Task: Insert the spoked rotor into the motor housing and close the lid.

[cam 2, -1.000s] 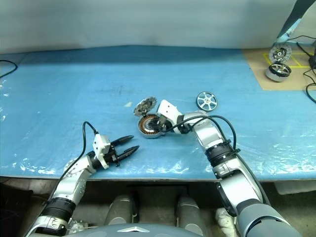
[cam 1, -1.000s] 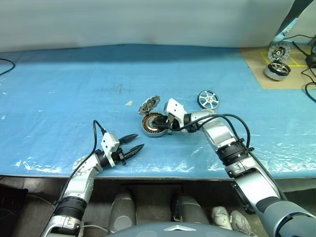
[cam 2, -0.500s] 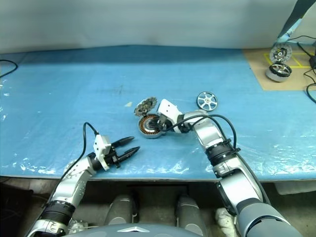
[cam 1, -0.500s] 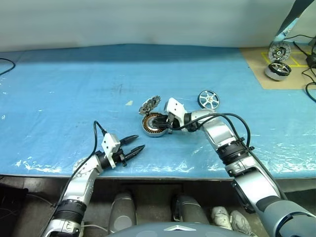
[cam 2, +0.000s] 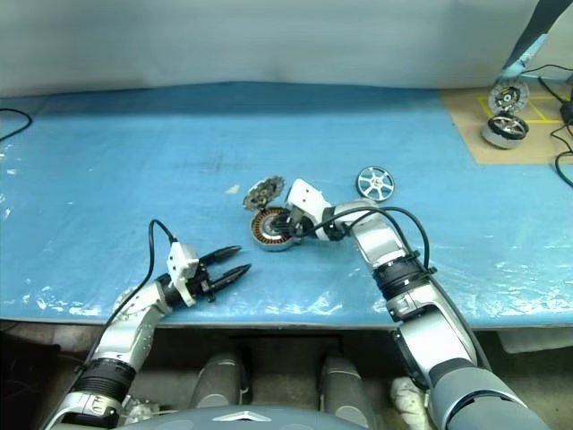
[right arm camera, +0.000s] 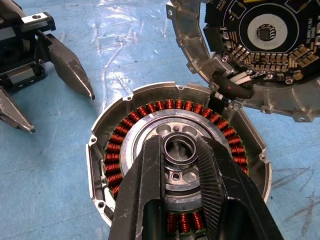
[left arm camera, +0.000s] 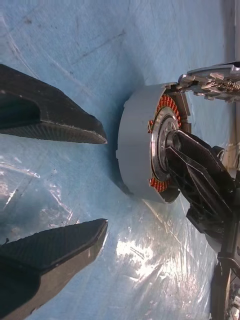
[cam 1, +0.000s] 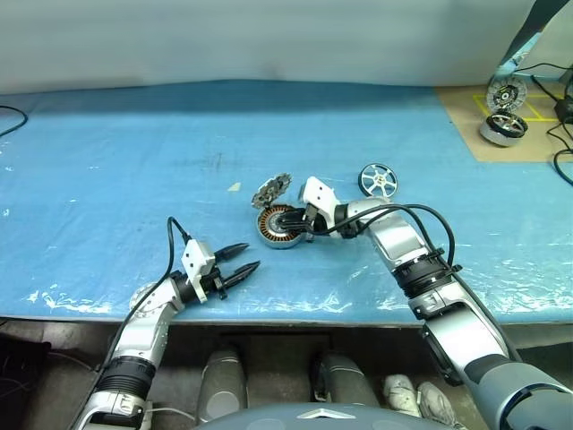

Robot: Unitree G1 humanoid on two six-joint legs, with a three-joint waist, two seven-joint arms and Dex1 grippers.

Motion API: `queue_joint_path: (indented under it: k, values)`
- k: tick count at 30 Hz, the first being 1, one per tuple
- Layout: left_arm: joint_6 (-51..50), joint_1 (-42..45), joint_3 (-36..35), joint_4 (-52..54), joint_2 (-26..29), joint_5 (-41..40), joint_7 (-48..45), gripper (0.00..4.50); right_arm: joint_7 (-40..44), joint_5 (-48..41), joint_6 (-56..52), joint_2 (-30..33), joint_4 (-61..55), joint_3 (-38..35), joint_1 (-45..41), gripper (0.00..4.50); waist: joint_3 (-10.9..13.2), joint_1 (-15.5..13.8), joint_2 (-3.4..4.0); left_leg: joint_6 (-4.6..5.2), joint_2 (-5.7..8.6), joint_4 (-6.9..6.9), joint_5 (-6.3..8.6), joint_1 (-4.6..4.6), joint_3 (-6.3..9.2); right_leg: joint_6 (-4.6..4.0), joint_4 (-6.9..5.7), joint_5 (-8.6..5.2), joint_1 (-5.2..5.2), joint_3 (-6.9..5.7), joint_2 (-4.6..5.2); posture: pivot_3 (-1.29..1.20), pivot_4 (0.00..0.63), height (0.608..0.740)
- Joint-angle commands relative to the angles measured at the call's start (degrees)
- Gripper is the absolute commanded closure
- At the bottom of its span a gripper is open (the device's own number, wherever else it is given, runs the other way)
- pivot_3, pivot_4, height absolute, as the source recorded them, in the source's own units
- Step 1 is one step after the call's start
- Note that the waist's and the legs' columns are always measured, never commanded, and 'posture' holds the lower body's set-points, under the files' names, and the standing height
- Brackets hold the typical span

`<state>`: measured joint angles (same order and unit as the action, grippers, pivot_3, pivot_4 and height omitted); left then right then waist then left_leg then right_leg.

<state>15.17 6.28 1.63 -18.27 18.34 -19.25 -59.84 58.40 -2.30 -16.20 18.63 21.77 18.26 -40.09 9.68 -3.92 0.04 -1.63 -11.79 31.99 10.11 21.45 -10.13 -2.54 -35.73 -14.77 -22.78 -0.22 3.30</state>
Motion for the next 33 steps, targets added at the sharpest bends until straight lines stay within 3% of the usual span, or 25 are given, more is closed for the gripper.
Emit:
queue_joint_path:
  k: [1,14,26,33]
  values:
    - [0.58,-0.72,-1.08,-0.15,0.65,-0.96,-0.84,2.00,0.38,-1.10,-0.18,0.26,-0.90,-1.65,-1.55,3.94,0.00,0.00,0.00,0.00,0.00,0.00,0.00,0.00,0.00,0.00,0.00,0.00,0.00,0.00,0.00,0.00,0.150,0.740]
    - [7.03,0.62,-0.13,-8.86,-1.87,1.14,-1.20,2.00,0.35,-0.35,0.12,-0.32,-1.06,-0.54,-0.59,3.94,-0.03,-0.13,0.06,0.01,0.01,0.04,0.00,-0.13,0.00,0.00,-0.03,0.00,0.14,0.00,0.02,0.00,0.150,0.740]
    - [4.62,2.20,-0.72,-7.26,-0.64,0.07,-1.46,2.00,-0.01,-0.13,1.02,0.31,1.18,-1.68,-1.33,3.94,-0.04,-0.14,0.07,0.02,0.00,0.04,0.01,-0.36,0.00,-0.01,-0.02,0.00,0.37,0.00,0.04,0.00,0.150,0.740]
    - [0.72,0.26,-0.30,0.03,-0.04,-0.63,-0.13,2.00,-0.11,-0.28,1.42,-0.05,1.37,-1.81,-1.69,3.94,-0.03,-0.06,0.05,0.02,-0.01,0.03,0.01,-0.31,0.00,-0.01,0.00,0.00,0.32,0.00,0.03,0.00,0.150,0.740]
